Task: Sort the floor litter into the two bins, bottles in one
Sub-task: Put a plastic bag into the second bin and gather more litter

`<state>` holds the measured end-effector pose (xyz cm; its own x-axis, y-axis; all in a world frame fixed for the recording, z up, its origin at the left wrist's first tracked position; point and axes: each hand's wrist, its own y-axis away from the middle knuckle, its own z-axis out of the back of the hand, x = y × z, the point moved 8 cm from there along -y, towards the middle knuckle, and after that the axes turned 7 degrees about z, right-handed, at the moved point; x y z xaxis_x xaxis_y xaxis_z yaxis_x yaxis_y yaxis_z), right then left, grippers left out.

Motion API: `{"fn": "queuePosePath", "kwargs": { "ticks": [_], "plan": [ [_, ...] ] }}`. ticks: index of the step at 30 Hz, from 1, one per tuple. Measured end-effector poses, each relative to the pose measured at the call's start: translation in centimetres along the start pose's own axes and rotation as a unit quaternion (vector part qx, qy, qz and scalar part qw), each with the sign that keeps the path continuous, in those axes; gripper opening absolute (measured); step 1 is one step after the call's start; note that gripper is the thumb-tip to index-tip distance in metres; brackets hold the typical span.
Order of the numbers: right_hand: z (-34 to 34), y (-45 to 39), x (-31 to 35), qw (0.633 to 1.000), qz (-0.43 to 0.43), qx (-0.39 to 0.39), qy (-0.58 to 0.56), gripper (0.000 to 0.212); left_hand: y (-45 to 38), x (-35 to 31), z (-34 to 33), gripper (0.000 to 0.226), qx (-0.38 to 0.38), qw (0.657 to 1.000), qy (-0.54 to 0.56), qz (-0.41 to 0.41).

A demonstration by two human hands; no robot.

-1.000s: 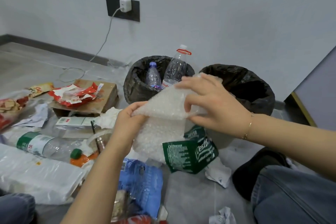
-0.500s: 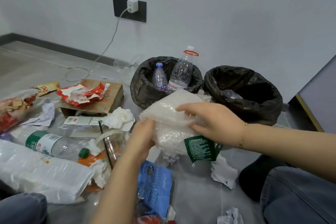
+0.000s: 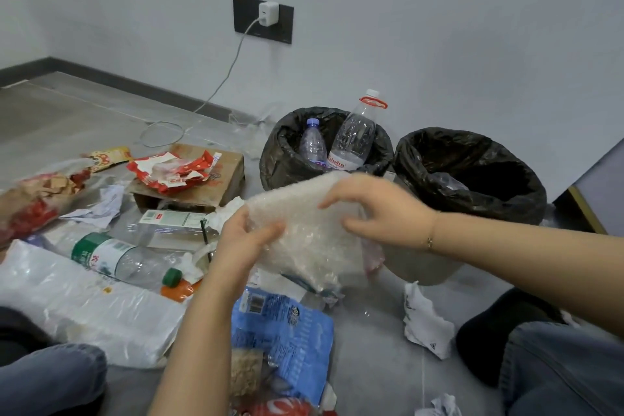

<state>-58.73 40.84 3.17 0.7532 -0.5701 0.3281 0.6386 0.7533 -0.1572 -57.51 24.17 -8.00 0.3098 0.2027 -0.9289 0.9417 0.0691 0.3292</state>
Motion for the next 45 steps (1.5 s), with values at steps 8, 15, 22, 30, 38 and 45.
{"fn": "queuePosePath", "kwargs": {
  "ticks": [8, 15, 22, 30, 38, 45],
  "plan": [
    [-1.8, 2.0, -3.9, 0.963, -0.158, 0.151, -0.159, 0.076, 1.7, -2.6, -3.8, 0.035, 0.123, 0.98, -0.104, -0.119],
    [-2.4, 4.0, -5.9, 0.949, -0.199, -0.009, -0.246, 0.029, 1.3, 0.2, -5.2, 0.054, 0.103, 0.994, -0.031, -0.028],
    [0.2, 6.0, -7.6, 0.9, -0.285, -0.131, -0.302, 0.019, 1.4, 1.8, -7.0, 0.037, 0.144, 0.988, -0.04, 0.049],
    [2.4, 5.1, -4.5, 0.959, -0.172, -0.186, -0.13, 0.018, 0.3, 0.4, -4.1, 0.036, -0.045, 0.994, -0.097, 0.009],
    [2.2, 3.9, 0.7, 0.965, 0.112, -0.127, 0.202, 0.031, 1.9, -0.1, -7.3, 0.034, 0.172, 0.971, 0.142, 0.09],
    [-0.1, 3.6, 0.8, 0.968, 0.134, -0.022, 0.211, 0.042, 3.2, -2.8, -8.2, 0.066, 0.293, 0.927, 0.229, 0.041]
  ]
}}
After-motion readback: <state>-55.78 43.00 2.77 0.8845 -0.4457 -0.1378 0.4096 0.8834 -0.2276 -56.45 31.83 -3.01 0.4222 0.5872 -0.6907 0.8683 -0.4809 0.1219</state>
